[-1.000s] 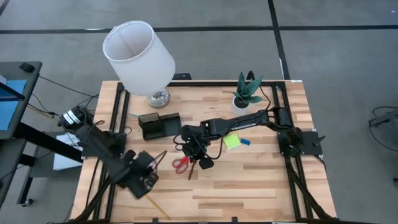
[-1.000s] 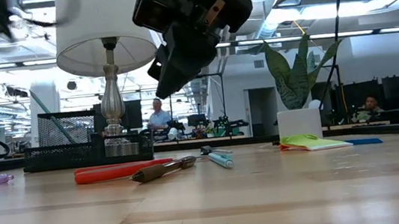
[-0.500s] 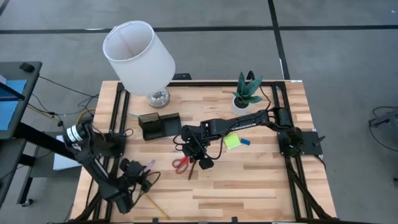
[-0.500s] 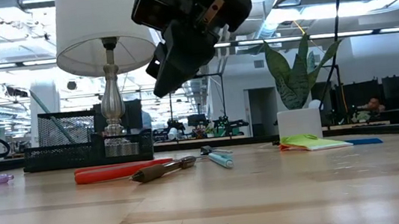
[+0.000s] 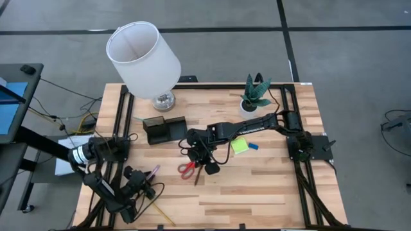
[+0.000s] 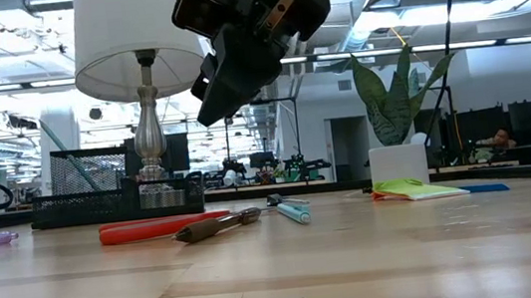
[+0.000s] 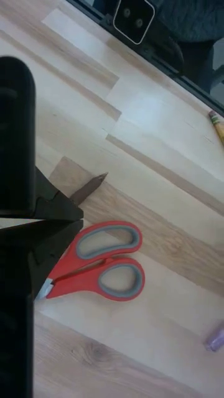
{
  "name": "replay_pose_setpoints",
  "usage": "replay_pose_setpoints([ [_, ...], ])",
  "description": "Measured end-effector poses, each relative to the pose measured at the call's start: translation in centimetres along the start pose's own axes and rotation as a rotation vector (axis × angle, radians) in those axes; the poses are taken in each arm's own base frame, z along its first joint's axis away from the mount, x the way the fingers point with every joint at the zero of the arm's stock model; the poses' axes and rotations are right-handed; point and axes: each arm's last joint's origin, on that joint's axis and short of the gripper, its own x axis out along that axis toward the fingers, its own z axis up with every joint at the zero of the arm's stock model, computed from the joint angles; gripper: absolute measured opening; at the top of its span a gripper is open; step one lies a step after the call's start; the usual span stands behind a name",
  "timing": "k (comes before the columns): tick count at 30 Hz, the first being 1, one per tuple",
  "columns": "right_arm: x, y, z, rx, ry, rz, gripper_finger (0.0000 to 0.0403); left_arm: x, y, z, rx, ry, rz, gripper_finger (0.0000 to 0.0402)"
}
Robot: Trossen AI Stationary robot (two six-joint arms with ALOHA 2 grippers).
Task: Pick and place office supplies into organizer
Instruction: Put the purple pen into the black desk organizer
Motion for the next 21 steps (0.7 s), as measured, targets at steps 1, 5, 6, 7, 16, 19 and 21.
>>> replay_pose_setpoints([
  [1,0.00,-0.01,0.02,-0.001,-0.001,-0.001,0.0001,0.17,0.00,-0.16,0.000,-0.020,-0.009,0.0112],
  [5,0.00,-0.01,0.03,-0.002,-0.003,-0.001,0.0001,0.51,0.02,-0.41,-0.018,-0.048,-0.007,0.0112],
  [6,0.00,-0.01,0.03,-0.002,-0.003,-0.001,0.0001,0.53,0.05,-0.41,-0.026,-0.051,-0.005,0.0112],
  [7,0.00,-0.01,0.03,-0.002,-0.003,-0.001,0.0001,0.54,0.07,-0.41,-0.031,-0.051,-0.004,0.0112],
  [16,-0.01,-0.03,0.11,-0.006,-0.010,-0.004,0.0001,0.71,0.16,-0.37,-0.034,-0.047,0.006,0.0112],
  [19,-0.02,-0.04,0.11,-0.013,-0.010,-0.004,0.0001,0.96,0.16,-0.23,-0.046,-0.048,0.017,0.0112],
  [21,-0.12,-0.23,0.05,-0.009,-0.012,-0.007,0.0001,1.01,0.10,-0.13,-0.052,-0.045,0.022,0.0112],
])
